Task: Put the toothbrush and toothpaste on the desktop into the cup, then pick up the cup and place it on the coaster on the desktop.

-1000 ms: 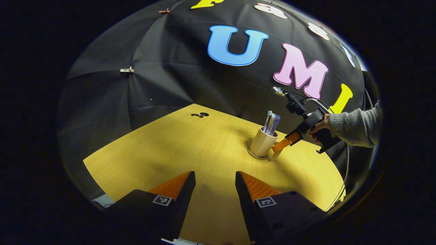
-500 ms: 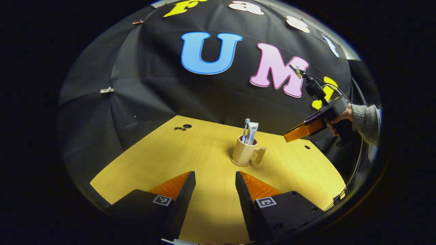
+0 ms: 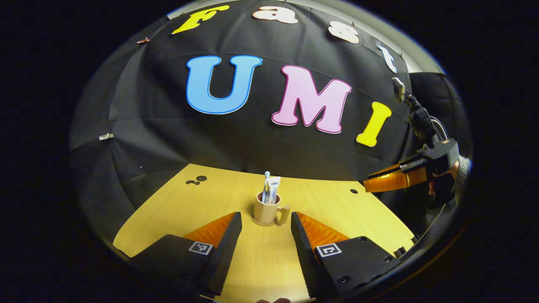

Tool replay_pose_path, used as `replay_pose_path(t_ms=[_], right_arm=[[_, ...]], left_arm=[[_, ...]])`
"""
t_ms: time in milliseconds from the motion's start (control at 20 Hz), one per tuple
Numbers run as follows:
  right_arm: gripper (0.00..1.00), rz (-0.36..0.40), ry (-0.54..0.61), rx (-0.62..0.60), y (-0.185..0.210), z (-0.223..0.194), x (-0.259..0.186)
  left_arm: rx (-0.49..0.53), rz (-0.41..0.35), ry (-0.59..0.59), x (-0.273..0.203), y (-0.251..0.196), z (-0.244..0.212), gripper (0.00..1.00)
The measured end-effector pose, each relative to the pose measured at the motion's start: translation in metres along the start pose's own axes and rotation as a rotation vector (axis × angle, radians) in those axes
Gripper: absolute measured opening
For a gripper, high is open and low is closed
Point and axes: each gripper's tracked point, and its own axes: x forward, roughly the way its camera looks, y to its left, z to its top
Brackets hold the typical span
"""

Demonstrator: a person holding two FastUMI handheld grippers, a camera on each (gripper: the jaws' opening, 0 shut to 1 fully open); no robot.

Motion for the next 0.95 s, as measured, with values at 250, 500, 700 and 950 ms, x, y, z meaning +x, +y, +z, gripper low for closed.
replay_pose_path(t_ms=[250, 500, 700, 950], right_arm=[[0.47, 0.029, -0.203, 0.042, 0.016, 0.01, -0.037], [0.43, -0.06, -0.317, 0.118, 0.014, 0.003, -0.054], [0.48, -0.093, -0.333, 0.131, 0.015, -0.013, -0.055], [0.49, -0.106, -0.348, 0.149, 0.013, -0.015, -0.057]], left_arm=[[0.03, -0.045, -0.009, -0.001, -0.02, 0.008, 0.74], [0.066, -0.083, -0.024, -0.006, -0.037, 0.008, 0.74], [0.098, -0.103, -0.036, -0.01, -0.044, 0.007, 0.74], [0.129, -0.108, -0.04, -0.012, -0.043, 0.001, 0.74]])
